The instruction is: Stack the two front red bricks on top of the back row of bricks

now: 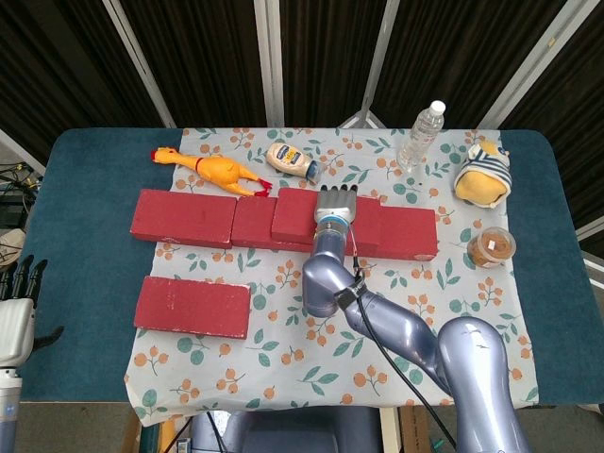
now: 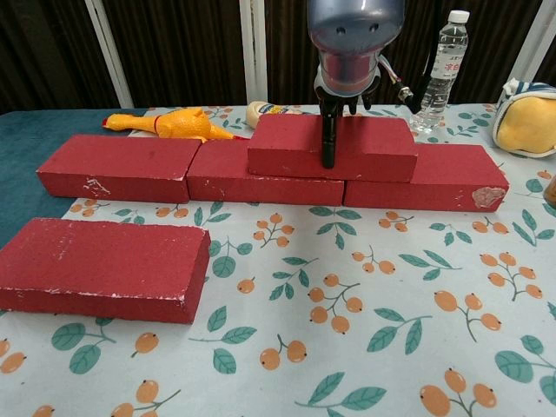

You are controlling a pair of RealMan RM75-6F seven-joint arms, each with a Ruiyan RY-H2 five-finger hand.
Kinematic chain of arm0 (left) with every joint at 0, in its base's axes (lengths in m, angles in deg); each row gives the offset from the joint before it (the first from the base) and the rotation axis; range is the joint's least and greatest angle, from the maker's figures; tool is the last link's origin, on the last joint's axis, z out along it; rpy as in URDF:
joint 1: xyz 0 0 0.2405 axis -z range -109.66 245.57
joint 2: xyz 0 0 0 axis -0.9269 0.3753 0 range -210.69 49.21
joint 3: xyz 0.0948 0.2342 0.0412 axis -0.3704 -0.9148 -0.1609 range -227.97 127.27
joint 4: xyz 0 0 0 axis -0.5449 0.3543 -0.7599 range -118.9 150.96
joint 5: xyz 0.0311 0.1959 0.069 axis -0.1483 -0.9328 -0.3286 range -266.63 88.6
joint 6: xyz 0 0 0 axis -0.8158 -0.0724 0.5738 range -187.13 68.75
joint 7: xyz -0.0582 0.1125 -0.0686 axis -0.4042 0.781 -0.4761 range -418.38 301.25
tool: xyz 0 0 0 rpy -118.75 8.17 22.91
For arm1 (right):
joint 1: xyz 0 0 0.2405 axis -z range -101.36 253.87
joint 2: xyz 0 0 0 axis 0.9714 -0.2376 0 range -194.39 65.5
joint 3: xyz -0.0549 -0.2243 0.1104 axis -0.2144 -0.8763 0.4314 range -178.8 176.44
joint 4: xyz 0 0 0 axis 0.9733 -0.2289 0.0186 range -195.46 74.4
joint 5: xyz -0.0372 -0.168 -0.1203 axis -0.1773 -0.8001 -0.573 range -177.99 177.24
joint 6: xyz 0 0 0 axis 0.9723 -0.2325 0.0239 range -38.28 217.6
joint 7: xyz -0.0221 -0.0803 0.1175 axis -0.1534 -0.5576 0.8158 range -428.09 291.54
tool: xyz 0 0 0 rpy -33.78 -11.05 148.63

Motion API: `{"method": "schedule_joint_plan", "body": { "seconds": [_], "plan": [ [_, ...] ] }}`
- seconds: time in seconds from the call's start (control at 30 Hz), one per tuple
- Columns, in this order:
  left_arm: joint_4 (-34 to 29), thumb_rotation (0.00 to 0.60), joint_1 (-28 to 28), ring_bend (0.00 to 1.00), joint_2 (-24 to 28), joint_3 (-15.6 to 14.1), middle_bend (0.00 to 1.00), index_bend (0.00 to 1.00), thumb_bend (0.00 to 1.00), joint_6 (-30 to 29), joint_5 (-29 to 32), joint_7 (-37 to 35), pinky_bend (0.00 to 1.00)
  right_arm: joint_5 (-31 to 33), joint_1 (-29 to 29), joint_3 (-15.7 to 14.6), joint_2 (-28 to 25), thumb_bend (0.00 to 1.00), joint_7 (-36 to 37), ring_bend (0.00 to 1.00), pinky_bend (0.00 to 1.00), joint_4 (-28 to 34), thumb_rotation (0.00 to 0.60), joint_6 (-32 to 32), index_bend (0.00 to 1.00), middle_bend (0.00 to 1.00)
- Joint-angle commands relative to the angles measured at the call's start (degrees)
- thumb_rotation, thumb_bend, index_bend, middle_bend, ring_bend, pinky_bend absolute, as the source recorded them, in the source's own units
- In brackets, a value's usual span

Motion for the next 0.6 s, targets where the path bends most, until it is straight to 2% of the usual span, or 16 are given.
{"method": "schedule_joint_plan", "body": {
  "seconds": [0.03,0.37,0.6],
  "plan": [
    [0.0,0.6,0.0,0.0,0.0,0.0,0.0,0.03,0.0,0.0,0.0,0.1,0.1,0.5,0.0,0.4,-0.3,0.11,-0.2,0.0,0.0,0.3,0.6,0.0,0.0,0.08],
    [0.0,0.6,0.0,0.0,-0.1,0.1,0.0,0.03,0.0,-0.1,0.2,0.2,0.1,1.1,0.2,0.7,-1.1,0.11,0.0,0.0,0.0,1.7,0.6,0.0,0.0,0.01],
    [0.0,0.6,0.0,0.0,-0.2,0.1,0.0,0.03,0.0,-0.1,0.4,0.3,0.1,1.9,0.7,1.1,-2.5,0.11,-0.2,0.0,0.0,4.6,0.6,-0.2,0.0,0.0]
  ]
}}
